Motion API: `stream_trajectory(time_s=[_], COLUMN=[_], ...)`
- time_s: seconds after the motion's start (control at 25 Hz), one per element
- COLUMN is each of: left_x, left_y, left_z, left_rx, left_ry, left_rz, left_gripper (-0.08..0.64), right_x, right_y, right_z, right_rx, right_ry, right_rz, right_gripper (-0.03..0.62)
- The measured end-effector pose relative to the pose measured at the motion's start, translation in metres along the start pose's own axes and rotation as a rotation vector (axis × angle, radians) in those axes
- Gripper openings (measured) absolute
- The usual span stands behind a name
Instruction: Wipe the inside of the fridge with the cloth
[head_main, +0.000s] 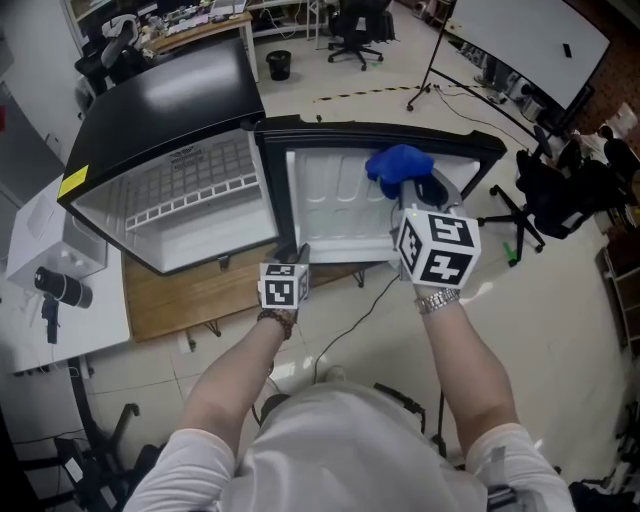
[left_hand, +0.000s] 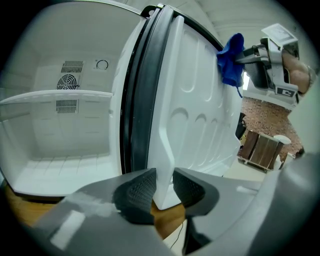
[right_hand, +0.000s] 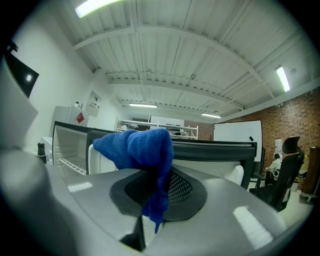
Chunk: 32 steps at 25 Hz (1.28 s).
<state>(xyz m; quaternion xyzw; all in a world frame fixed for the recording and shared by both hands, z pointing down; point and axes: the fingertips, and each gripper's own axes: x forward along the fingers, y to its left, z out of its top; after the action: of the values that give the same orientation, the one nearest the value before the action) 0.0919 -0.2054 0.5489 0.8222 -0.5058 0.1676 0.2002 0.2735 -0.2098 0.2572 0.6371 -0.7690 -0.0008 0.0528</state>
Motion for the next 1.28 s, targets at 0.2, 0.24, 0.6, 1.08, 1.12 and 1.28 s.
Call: stream_trajectory(time_s=[0.2,0.24,0.6,1.08,1.12,1.28], left_x=[0.0,0.0,-0.002,-0.003,-0.002,-0.002], left_y=[0.0,0.0,0.0,-0.005,-0.006,-0.003], left_z=[-0.001,0.0,0.004,0.005,0.005,0.003], left_rx=[-0.016,-0.018,-0.025,-0.032,-0.03,-0.045], left_ry=[-0.004,-0.007,-0.026,-0.027,-0.026,-0.015], left_rz=[0.016,0.02,0.045,0.059,0.057,0.052], left_gripper=[0.109,0.107,0.106,0.103,0.103,0.104], right_x=[-0.006,-0.007,-0.022,-0.041,-0.042,-0.033], right_y=[-0.034,-0.041,-0.103,-0.104,-0.091,-0.009], right_z=[-0.005,-0.005,-0.011,-0.007,-0.007,-0.018], right_rx=[0.02,0.022,0.038,0.053,0.047,0.035], right_ry=[0.006,0.007,0.014,0.001,-0.001,0.017], right_rz=[-0.061,-0.072,-0.177,-0.149,-0.118,0.055], right_gripper=[0.04,0.04,0.038,0.038,0.038,0.038])
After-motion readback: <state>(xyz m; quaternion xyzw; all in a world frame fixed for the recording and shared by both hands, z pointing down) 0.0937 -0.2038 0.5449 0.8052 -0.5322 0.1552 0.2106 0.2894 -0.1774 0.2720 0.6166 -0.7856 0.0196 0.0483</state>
